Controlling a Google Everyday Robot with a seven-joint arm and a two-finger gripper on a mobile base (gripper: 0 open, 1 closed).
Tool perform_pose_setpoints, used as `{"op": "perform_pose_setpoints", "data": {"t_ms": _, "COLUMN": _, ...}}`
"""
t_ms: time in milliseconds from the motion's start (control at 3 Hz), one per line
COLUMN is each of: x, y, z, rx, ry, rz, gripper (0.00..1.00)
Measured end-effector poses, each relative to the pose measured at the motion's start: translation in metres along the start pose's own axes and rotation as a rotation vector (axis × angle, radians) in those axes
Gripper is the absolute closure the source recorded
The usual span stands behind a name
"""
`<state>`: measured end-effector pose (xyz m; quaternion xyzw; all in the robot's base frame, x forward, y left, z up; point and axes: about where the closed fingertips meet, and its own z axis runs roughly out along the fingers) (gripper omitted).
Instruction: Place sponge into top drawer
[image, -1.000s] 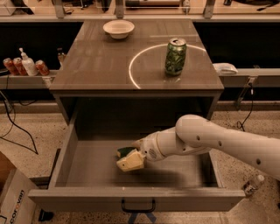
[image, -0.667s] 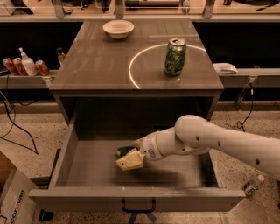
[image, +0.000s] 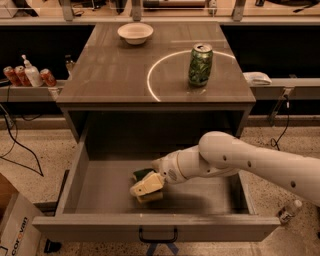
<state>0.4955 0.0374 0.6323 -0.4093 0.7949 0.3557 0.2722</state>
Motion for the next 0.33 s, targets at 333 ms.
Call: {"op": "perform_pose_setpoints", "data": {"t_ms": 333, "x": 0.0000, "y": 0.0000, "z": 0.0000, "rx": 0.000, "ry": 0.000, "rz": 0.000, "gripper": 0.00}}
